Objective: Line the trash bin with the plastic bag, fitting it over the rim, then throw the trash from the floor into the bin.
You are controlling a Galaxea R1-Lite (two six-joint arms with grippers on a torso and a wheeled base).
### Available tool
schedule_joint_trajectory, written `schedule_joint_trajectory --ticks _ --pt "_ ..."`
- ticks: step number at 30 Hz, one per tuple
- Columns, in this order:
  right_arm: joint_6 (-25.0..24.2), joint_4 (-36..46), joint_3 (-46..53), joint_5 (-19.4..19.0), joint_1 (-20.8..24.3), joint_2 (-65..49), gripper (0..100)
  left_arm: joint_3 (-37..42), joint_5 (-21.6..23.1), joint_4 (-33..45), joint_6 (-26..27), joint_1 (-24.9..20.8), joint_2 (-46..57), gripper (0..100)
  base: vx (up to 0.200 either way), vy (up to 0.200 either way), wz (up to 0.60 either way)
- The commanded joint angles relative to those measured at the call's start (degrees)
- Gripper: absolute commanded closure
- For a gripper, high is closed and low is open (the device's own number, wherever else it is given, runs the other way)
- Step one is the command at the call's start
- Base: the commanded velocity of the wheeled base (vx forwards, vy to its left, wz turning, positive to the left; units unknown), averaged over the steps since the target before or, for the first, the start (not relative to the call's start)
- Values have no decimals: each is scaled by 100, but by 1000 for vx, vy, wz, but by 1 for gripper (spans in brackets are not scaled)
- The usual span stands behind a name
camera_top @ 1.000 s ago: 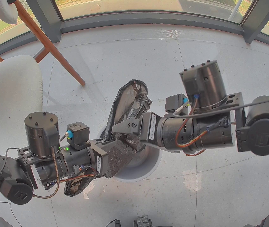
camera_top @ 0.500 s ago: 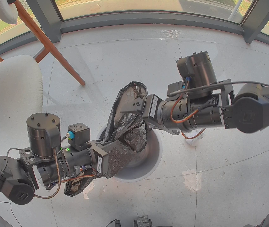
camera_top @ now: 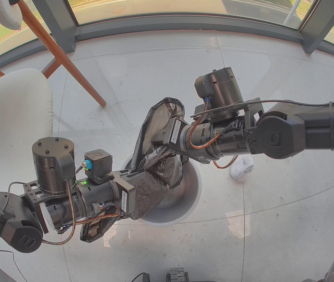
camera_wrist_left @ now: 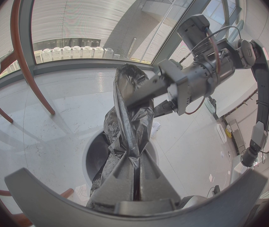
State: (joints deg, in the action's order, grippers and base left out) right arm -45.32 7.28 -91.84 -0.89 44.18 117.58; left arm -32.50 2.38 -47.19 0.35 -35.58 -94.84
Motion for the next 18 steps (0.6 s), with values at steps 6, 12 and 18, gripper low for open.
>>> schedule_joint_trajectory --ticks 6,12,18 --pt "-11 81 -387 89 29 257 100 24 17 -1 9 -1 27 100 0 0 0" --pt "-11 353 -273 89 56 160 100 16 8 -1 -35 -10 -17 100 0 0 0" --pt "24 494 -264 203 -23 160 100 -187 -36 -1 -44 -71 -263 100 0 0 0"
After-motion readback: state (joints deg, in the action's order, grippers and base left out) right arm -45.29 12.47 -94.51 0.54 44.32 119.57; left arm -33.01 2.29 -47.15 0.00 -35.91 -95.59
